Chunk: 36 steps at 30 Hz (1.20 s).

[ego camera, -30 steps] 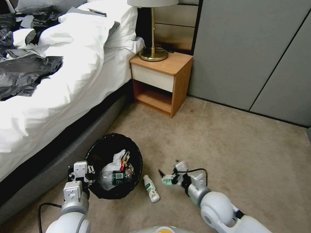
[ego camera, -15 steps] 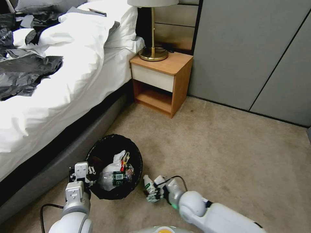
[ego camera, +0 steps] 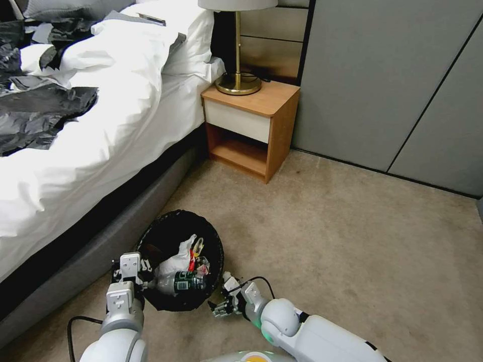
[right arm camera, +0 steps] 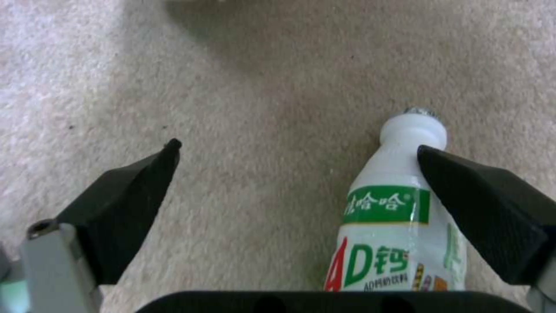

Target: Pick up the trash bin, then pick up the garbage from the floor and place it into the trash bin.

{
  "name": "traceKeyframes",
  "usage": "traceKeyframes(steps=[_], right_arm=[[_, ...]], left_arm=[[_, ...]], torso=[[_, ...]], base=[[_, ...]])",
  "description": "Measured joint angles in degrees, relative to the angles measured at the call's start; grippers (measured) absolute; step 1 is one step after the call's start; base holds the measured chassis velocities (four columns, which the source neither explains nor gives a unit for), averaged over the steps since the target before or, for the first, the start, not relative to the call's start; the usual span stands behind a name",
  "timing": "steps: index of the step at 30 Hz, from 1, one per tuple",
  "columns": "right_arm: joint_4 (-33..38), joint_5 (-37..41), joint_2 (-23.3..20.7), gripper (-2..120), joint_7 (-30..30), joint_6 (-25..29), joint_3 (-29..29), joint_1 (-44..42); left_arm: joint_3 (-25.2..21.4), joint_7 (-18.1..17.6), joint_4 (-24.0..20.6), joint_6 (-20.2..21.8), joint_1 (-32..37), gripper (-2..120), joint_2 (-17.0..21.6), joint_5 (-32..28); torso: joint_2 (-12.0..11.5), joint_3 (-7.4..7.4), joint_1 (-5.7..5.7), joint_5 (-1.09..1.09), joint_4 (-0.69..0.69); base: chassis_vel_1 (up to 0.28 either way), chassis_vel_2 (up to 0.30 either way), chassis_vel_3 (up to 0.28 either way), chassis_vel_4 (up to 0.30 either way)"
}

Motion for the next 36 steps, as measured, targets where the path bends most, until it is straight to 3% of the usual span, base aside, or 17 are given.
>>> traceKeyframes(steps=[10, 23, 25, 28, 32, 36], right_arm=[[-1.16, -1.29, -0.48, 73, -0.27, 1.22, 1.22, -0.58], [3.99, -2.53, -5.23, 25, -0.24, 0.71, 5.57, -3.28], [4.26, -2.70, -5.25, 28, -0.30, 0.71, 5.99, -3.35], [4.53, -2.85, -4.77, 43, -0.30, 0.74, 6.66, -3.20], [4.42, -2.92, -4.78, 51, -0.30, 0.86, 6.61, -3.18], [4.00, -3.19, -4.79, 68, -0.31, 1.30, 6.33, -3.59]], left_arm=[[-0.19, -0.01, -0.34, -0.17, 0.42, 0, -0.02, -0.01], [-0.12, -0.01, 0.47, -0.25, -0.44, 0, 0.55, -0.38], [-0.12, -0.01, 0.65, -0.25, -0.59, 0, 0.61, -0.43], [0.10, -0.01, 0.83, -0.16, -0.99, 0, 0.58, -0.45], [0.16, -0.01, 0.86, -0.14, -1.05, 0, 0.54, -0.45], [0.02, -0.02, 0.89, -0.13, -0.95, 0, 0.57, -0.48]], torso=[[0.00, 0.00, 0.00, 0.01, 0.00], [0.00, 0.01, 0.00, -0.01, -0.01], [0.00, 0.01, 0.00, -0.01, -0.01], [0.00, 0.01, 0.00, 0.01, 0.00], [0.00, 0.00, 0.00, 0.00, 0.00], [0.00, 0.01, 0.00, 0.00, 0.00]], base=[[0.000, 0.000, 0.000, 0.000], [0.000, 0.000, 0.000, 0.000], [0.000, 0.000, 0.000, 0.000], [0.000, 0.000, 0.000, 0.000], [0.000, 0.000, 0.000, 0.000], [0.000, 0.000, 0.000, 0.000]])
